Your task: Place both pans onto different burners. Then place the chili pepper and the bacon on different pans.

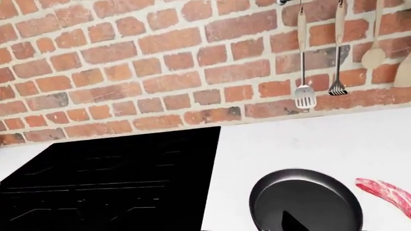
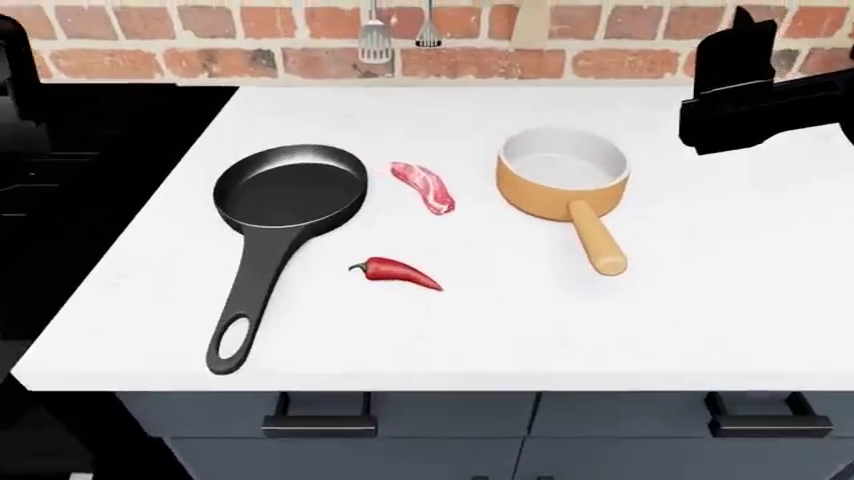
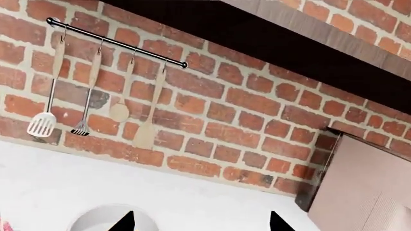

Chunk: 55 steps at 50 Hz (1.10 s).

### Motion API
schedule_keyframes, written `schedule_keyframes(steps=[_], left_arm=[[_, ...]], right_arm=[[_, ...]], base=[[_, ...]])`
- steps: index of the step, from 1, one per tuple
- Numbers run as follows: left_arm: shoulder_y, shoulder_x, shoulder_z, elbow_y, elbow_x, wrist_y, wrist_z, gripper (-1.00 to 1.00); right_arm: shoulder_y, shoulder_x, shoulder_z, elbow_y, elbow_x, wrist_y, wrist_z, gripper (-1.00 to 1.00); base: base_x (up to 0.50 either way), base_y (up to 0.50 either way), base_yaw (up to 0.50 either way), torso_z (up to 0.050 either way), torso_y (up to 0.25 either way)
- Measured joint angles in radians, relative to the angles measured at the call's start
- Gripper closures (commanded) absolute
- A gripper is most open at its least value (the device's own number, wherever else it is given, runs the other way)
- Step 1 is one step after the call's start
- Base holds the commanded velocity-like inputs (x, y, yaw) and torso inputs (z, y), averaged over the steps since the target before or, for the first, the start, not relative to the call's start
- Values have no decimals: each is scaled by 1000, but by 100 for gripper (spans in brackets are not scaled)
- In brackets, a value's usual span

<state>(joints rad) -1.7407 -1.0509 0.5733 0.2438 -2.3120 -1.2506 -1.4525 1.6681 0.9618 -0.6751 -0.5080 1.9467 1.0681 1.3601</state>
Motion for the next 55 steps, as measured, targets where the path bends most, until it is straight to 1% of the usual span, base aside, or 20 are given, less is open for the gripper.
schedule_keyframes(steps=[8,17,27,38,55], left_arm=[[-7,39,14,-1,-31,36,20,-100],[7,42,20,17,-74,89,26,-100],[37,22,20,45,-113,150,30,-100],[130,1,-18,117,-182,276,74,-100],[176,-24,38,210,-367,360,39,-100]], right_arm=[[-5,11,-2,-9,9,-8,-3,-100],[-6,23,-1,-18,24,-17,0,-100],[-6,35,-11,-21,48,-30,35,-100],[-12,49,-36,-13,72,-43,89,-100],[-32,66,-70,-11,72,-58,122,-100]], base=[[500,53,0,0,1],[470,51,0,0,2],[5,0,0,0,1],[0,0,0,0,0],[0,0,0,0,0]])
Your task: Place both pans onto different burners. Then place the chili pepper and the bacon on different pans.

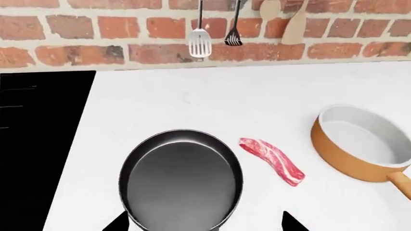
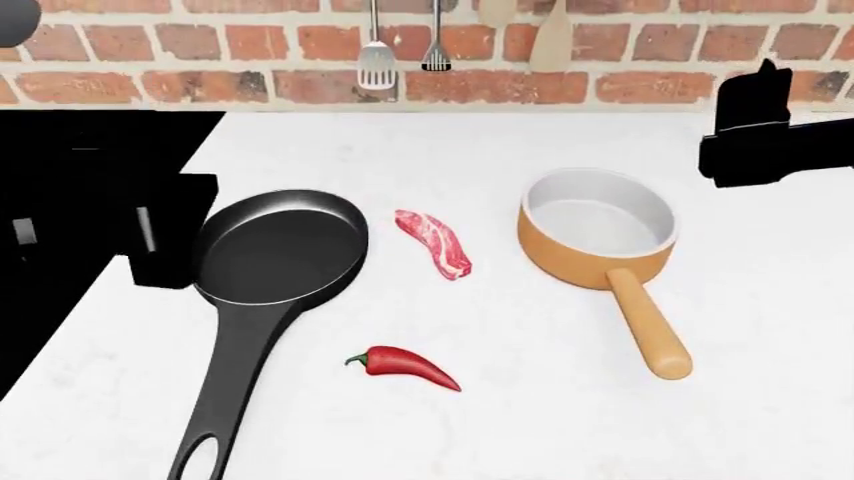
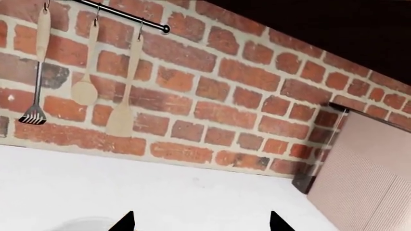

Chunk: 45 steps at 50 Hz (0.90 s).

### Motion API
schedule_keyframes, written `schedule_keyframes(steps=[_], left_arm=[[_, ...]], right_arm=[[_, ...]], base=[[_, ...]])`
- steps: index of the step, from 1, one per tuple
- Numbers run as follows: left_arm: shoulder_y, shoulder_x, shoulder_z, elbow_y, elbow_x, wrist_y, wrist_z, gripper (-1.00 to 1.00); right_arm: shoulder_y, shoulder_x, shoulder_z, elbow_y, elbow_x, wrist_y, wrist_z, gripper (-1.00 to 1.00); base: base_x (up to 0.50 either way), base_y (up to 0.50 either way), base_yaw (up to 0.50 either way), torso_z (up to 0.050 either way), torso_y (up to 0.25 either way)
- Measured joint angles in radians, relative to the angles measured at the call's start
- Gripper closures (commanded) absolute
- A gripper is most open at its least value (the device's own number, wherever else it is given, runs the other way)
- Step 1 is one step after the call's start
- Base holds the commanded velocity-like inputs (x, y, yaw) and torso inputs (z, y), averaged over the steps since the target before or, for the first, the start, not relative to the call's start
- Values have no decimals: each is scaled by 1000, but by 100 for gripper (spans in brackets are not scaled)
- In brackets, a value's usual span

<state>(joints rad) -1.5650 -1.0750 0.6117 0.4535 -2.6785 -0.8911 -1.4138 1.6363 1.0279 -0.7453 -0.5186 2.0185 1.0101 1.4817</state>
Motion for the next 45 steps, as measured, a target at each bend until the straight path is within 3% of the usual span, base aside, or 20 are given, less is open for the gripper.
schedule_keyframes(steps=[22,45], left_arm=[[33,-67,133,100,-164,0,-57,-100],[111,-95,216,147,-148,-27,-15,-100]], right_arm=[[-25,20,-27,-15,-24,-13,-1,-100],[-55,41,-41,-32,-56,-34,-16,-100]], base=[[0,0,0,0,0],[0,0,0,0,0]])
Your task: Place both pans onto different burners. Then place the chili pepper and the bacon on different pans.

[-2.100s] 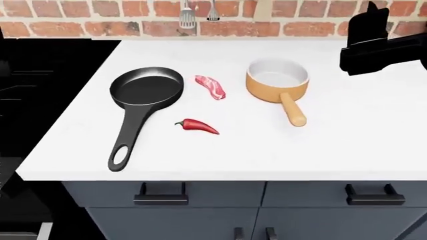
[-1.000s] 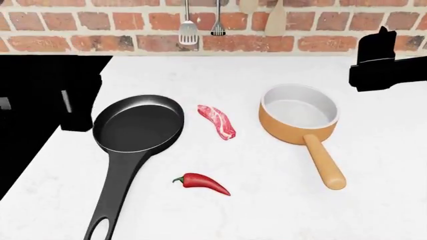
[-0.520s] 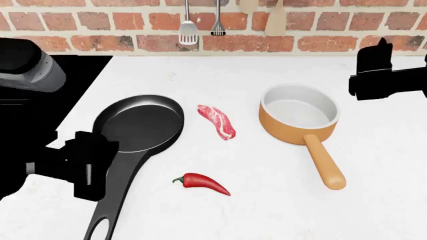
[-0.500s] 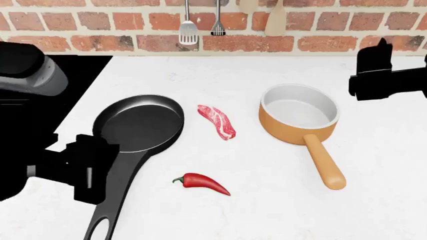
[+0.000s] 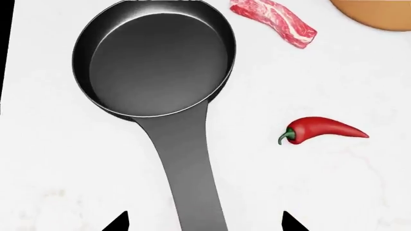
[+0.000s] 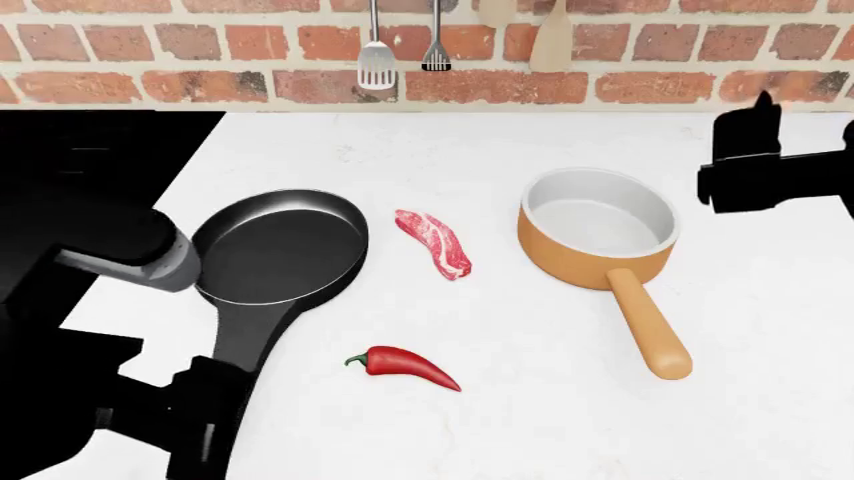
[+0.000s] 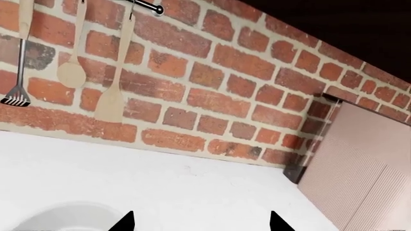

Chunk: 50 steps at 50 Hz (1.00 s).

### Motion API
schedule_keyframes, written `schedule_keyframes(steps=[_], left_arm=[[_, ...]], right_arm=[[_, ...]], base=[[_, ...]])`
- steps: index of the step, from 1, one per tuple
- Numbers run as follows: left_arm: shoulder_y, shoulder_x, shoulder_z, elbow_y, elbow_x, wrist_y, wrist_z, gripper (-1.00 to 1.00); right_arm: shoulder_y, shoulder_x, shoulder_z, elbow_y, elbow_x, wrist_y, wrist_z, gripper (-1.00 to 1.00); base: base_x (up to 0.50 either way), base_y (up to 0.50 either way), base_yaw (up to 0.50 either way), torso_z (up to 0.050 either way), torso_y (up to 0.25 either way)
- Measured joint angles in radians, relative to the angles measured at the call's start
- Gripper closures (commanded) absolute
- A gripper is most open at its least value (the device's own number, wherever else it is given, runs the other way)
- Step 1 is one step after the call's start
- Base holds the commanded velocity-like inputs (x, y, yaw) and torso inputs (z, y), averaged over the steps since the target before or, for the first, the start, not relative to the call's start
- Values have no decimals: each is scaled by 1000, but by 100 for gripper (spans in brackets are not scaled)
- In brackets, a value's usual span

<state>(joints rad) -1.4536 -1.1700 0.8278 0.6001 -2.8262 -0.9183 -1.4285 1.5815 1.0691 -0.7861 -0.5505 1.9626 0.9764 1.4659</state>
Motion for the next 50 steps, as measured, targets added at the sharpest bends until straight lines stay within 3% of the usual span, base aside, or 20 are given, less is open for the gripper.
schedule_keyframes(steps=[24,50], left_arm=[[98,41,75,-29,140,-11,35,-100],[144,60,161,-36,196,-36,14,-100]], right_arm=[[-21,26,-8,-18,-22,-15,-15,-100],[-48,41,-19,-26,-53,-38,-38,-100]], base=[[0,0,0,0,0],[0,0,0,0,0]])
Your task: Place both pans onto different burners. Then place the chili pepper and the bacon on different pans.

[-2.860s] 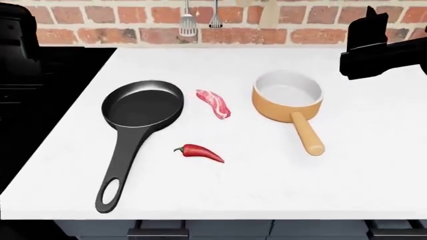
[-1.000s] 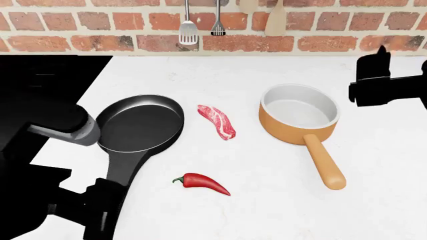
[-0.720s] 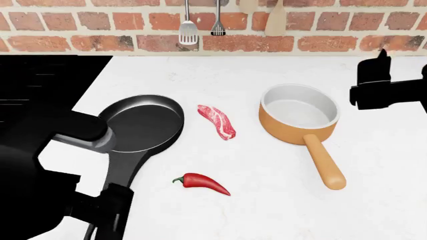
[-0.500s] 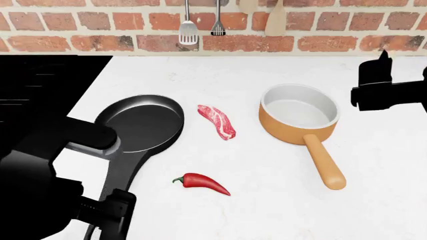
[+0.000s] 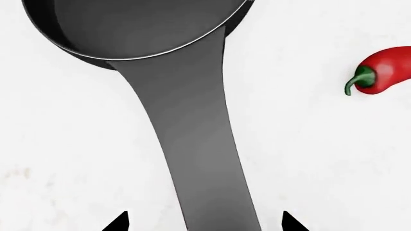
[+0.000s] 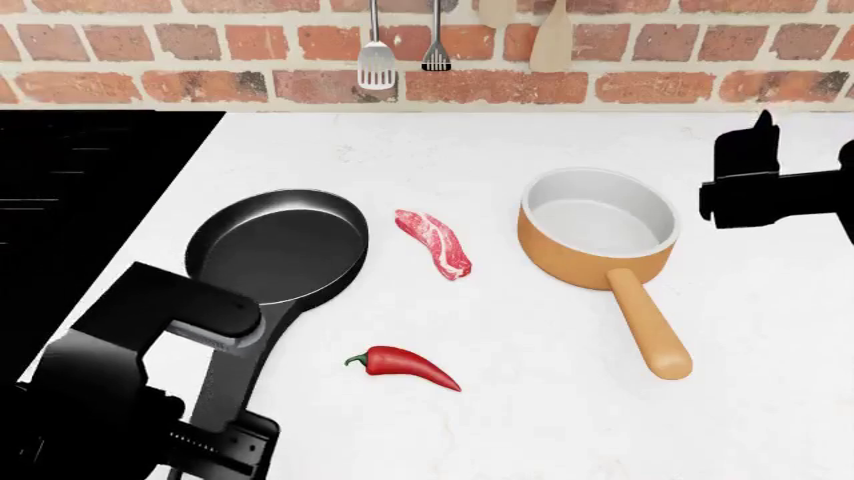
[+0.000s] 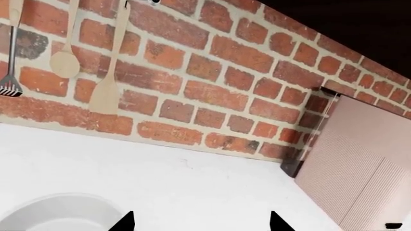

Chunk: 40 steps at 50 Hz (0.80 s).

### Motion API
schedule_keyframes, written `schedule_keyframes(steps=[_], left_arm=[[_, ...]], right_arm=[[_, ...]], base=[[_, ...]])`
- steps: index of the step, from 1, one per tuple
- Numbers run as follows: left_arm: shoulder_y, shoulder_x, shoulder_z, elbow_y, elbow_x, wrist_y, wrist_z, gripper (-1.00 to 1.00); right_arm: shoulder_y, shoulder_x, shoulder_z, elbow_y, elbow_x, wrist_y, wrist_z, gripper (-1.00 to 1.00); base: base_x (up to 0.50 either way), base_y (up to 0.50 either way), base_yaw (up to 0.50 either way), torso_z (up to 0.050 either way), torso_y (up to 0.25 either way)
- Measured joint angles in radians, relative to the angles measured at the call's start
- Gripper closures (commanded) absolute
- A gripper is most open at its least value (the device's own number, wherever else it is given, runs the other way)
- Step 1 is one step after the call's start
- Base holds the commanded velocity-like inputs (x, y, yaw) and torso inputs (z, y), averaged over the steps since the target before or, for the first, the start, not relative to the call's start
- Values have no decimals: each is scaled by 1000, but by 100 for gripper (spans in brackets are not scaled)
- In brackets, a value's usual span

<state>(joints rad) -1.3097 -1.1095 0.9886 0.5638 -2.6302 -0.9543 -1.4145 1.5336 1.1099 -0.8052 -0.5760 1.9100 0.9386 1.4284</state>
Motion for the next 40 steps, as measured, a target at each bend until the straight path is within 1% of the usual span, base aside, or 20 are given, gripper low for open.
schedule_keyframes(steps=[23,24,29,33,36,40], left_arm=[[-1,49,21,-11,31,8,11,-100],[0,50,22,-11,32,9,12,100],[10,54,20,-10,42,23,43,100],[16,43,13,-8,54,26,55,100],[24,9,7,0,66,32,56,100],[28,-55,-11,17,73,46,65,100]], right_arm=[[-28,21,0,-14,-21,-23,-21,-100],[-29,22,0,-15,-22,-24,-22,-100],[-35,28,1,-18,-26,-30,-26,-100],[-37,30,1,-19,-26,-33,-27,-100],[-36,33,1,-21,-23,-35,-27,-100],[-32,37,2,-22,-18,-37,-26,-100]], base=[[0,0,0,-1,0],[0,0,0,0,0],[0,0,0,-2,0],[0,0,0,-3,0],[0,0,0,0,0],[0,0,0,0,0]])
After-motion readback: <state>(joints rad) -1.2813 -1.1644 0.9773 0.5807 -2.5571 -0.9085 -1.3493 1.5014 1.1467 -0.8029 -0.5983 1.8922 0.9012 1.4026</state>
